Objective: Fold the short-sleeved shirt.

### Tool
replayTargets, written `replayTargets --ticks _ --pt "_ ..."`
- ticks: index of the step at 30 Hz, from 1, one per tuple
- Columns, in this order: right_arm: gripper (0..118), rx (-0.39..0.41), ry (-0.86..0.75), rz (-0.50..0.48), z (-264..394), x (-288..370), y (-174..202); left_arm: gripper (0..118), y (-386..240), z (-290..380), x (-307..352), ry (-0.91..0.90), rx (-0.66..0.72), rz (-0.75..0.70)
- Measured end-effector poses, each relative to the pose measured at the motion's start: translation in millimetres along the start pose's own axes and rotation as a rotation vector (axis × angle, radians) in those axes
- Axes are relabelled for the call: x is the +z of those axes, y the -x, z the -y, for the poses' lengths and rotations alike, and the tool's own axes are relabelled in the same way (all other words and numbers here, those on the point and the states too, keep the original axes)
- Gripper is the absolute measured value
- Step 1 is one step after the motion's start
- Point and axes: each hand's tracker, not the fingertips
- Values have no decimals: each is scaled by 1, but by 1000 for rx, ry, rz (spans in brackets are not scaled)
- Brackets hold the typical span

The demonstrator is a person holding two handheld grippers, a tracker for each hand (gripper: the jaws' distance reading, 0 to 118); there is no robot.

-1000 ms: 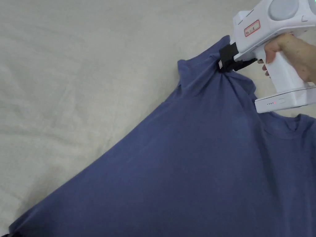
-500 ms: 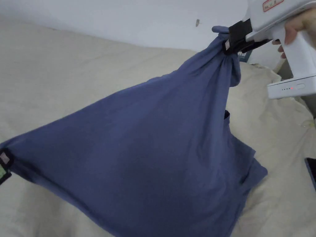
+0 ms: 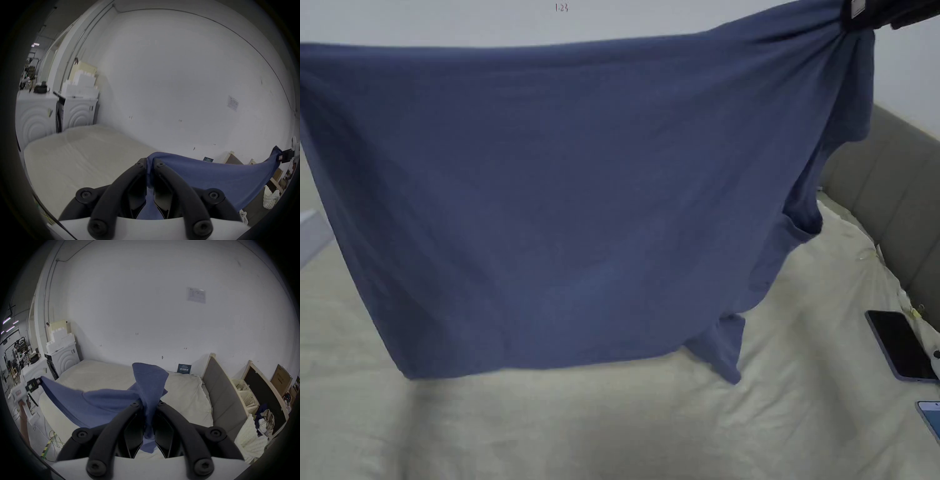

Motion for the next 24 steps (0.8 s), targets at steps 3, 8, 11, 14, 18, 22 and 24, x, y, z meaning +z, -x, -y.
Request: replayTargets --ticks 3,8,11,14,18,22,24 --pt "8 -30 -59 28 -5 23 -2 3 -10 -31 -7 4 -114 -2" --pt "8 -55 -103 62 -19 33 -2 3 -28 -78 -12 -38 -144 -23" --pt "7 -42 -128 112 -33 26 1 3 -45 -98 -26 -62 -217 -77" --pt "6 -59 -152 170 -52 10 2 3 -62 -112 -47 -48 -270 -105" --pt "6 -70 -170 227 -78 -26 4 3 -84 -121 -89 -19 -314 -157" --pt "6 -36 -187 296 -106 -68 4 3 -101 -125 -138 -25 -299 -212" --pt "6 -38 -207 335 -122 -93 0 3 -111 -126 -168 -33 -303 -218"
